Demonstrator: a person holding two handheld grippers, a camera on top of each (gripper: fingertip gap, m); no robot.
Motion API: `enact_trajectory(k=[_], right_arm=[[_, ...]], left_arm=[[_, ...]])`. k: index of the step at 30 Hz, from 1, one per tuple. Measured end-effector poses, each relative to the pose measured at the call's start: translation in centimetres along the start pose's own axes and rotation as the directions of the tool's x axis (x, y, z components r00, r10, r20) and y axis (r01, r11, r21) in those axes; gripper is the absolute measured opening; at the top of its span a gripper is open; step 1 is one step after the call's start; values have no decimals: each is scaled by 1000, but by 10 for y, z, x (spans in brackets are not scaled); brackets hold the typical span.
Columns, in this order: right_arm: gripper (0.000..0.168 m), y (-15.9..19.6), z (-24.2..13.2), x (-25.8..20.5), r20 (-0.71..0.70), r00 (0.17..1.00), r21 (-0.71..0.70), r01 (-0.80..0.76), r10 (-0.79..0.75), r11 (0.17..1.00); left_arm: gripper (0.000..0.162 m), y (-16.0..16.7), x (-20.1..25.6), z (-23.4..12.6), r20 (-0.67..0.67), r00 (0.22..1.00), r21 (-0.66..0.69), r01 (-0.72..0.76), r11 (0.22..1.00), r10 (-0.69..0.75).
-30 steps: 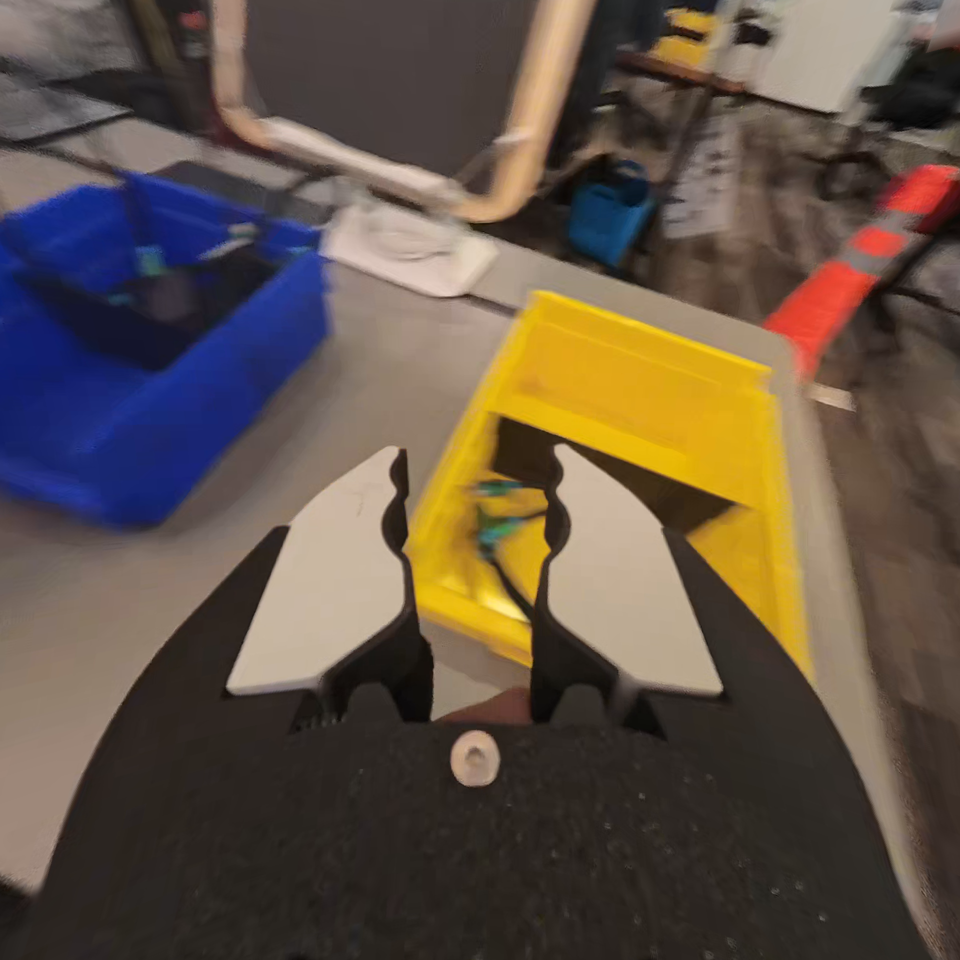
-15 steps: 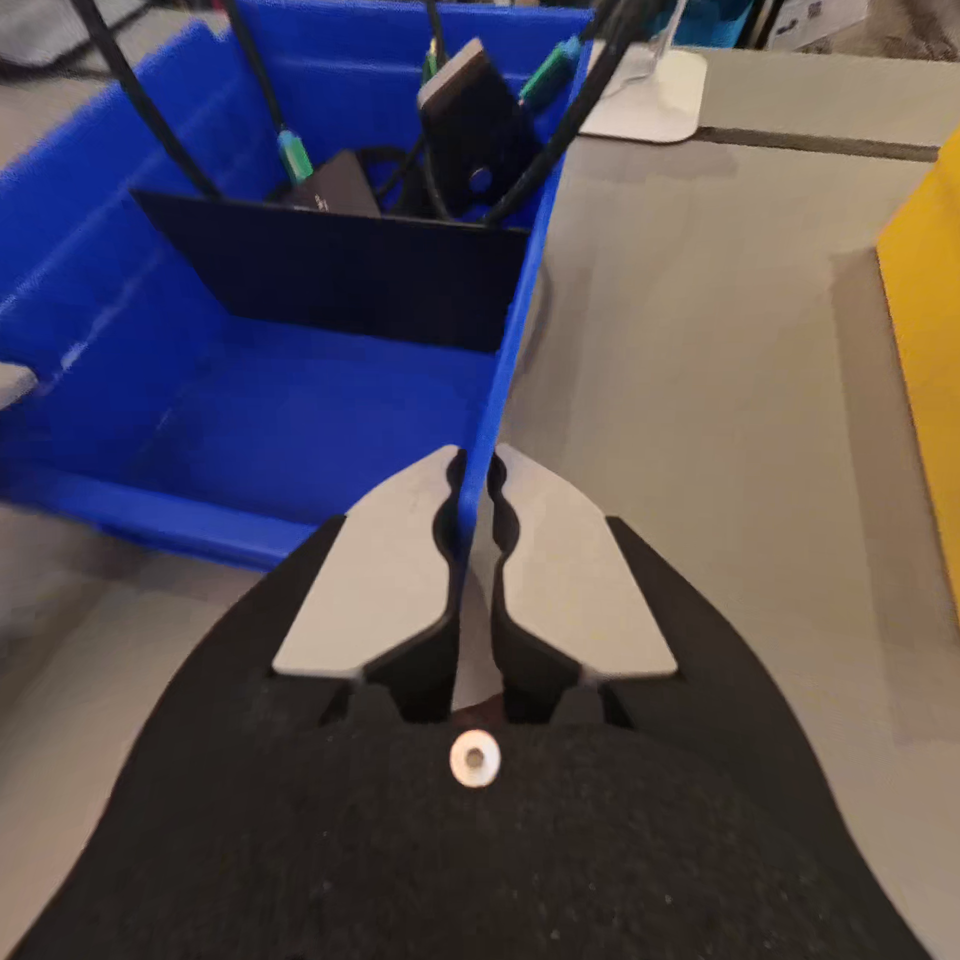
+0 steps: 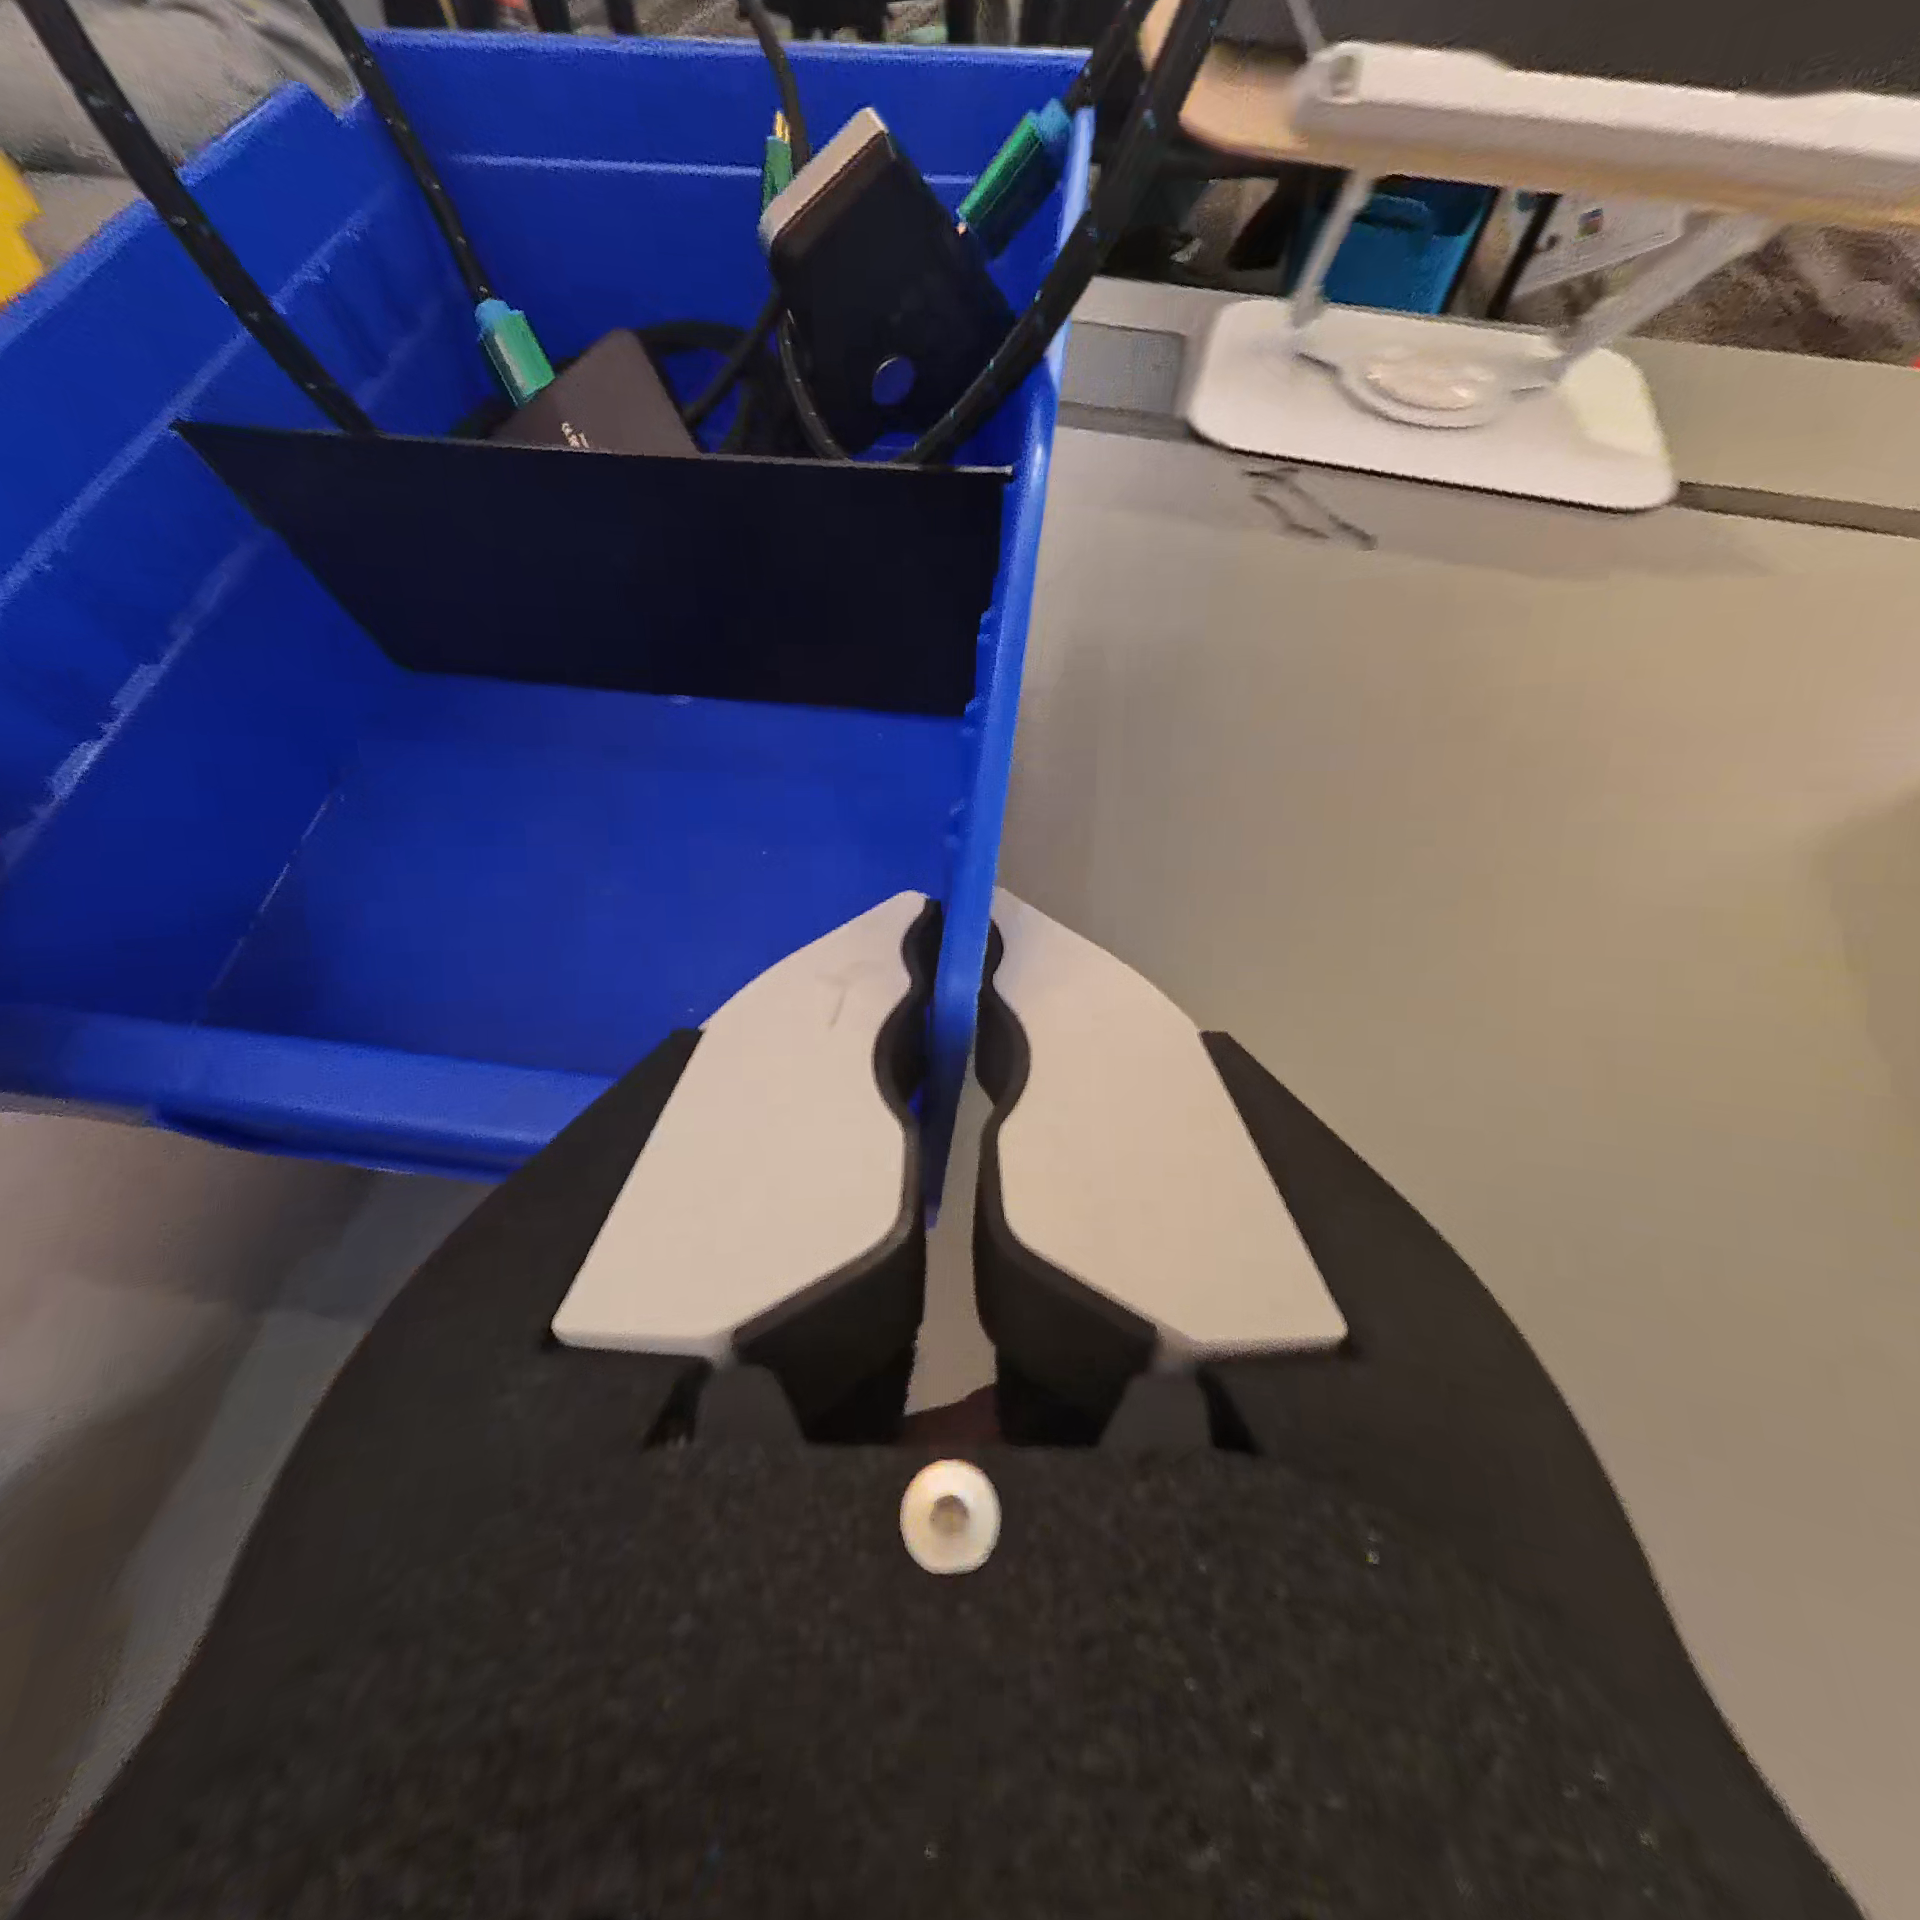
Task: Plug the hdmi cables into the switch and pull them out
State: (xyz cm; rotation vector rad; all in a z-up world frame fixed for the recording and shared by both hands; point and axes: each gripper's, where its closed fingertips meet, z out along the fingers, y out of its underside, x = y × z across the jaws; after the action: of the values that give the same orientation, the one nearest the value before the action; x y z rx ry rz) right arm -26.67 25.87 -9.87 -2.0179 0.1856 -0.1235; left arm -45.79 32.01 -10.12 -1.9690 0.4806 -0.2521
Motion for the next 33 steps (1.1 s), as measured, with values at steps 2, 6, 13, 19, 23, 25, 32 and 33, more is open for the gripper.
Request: enact_trajectory(k=[2, 6, 13, 19, 23, 25, 32, 33], right_arm=[[3, 4, 8, -29, 22, 1000, -16, -4, 4, 1000], [4, 23, 28, -67, 68, 997, -61, -34, 38, 998], [16, 28, 17, -90, 280, 955, -14, 109, -100, 994], [37, 80, -67, -52, 622, 766, -42, 236, -159, 971], [37, 94, -90, 56, 549, 817, 15, 203, -177, 979], [36, 96, -96, 112, 489, 867, -17, 120, -97, 993], [38, 78, -128, 246, 287, 955, 124, 46, -80, 991], [38, 71, -128, 259, 243, 965, 159, 65, -103, 985]], left_arm=[[3, 7, -26, -2, -6, 1000, -16, 5, 1000, -5], [3, 26, -62, 8, -7, 1000, -70, 9, 997, -10], [5, 23, -77, 11, -27, 976, -33, 217, 976, -218], [28, -4, -85, -28, -20, 976, 116, 220, 969, -219], [34, -22, -53, -62, -153, 975, 240, 195, 951, -161], [36, -28, -13, -72, -226, 967, 261, 180, 948, -121], [30, -11, 213, -83, -600, 788, 123, 263, 957, -140], [30, -6, 238, -82, -624, 773, 100, 225, 969, -115]])
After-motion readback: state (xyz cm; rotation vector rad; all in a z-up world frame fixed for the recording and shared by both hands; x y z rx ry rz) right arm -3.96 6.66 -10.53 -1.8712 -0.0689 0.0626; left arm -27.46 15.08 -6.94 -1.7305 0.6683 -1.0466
